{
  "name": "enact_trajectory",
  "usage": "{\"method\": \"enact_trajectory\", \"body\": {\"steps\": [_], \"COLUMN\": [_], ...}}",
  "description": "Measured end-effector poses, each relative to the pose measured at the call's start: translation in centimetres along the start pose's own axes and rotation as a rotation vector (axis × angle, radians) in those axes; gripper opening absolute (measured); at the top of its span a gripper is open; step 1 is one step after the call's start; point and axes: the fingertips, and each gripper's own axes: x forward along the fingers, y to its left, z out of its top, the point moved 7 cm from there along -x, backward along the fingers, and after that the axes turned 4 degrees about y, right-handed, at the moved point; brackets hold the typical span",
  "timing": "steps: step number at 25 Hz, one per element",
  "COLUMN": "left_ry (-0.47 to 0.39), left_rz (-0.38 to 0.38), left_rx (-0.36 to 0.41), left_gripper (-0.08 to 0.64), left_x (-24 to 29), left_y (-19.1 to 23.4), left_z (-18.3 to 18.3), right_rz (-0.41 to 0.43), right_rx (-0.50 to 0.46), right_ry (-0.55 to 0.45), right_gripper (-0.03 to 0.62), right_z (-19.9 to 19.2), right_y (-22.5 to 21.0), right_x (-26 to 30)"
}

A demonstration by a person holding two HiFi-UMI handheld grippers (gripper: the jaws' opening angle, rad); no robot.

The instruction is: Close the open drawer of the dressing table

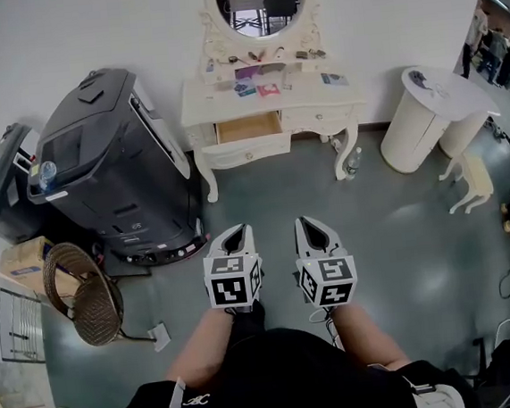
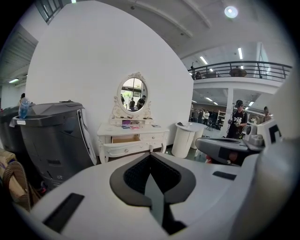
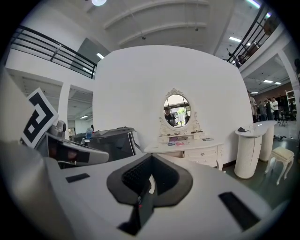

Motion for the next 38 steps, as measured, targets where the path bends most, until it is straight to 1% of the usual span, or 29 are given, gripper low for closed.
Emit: {"method": "enact_trajectory", "body": {"steps": [8, 12, 18, 24, 28, 32, 38], "left_ry": [0.014, 0.019, 0.010, 0.013, 0.007, 0.005, 0.023], "left_rz": [-0.022, -0.035, -0.051, -0.066, -0.076, -0.084, -0.093], "left_rx": [-0.001, 0.001, 0.006, 0.000, -0.008, -0.002, -0.004], "left_gripper": [0.008, 0.008, 0.008, 0.008, 0.008, 0.008, 0.008], "left_x": [4.0, 6.1, 9.2, 12.5, 14.8, 16.7, 18.6], "left_y": [1.3, 2.5, 5.2, 9.2, 12.1, 14.8, 17.6], "left_z": [1.5, 2.4, 5.4, 7.7, 9.4, 10.8, 11.0], "right_rz": [-0.003, -0.004, -0.005, -0.017, -0.036, -0.048, -0.055], "right_rx": [0.006, 0.013, -0.002, 0.013, -0.022, -0.028, -0.018], "right_ry": [0.009, 0.014, 0.024, 0.047, 0.040, 0.026, 0.025], "right_gripper": [0.009, 0.009, 0.009, 0.009, 0.009, 0.009, 0.009], "right_z": [0.7, 0.9, 2.3, 4.0, 5.3, 6.6, 6.5], "right_y": [-1.4, -1.9, -1.7, -1.4, -0.9, -0.2, 0.6], "right_x": [3.8, 6.6, 11.3, 16.9, 20.4, 23.7, 27.0]}}
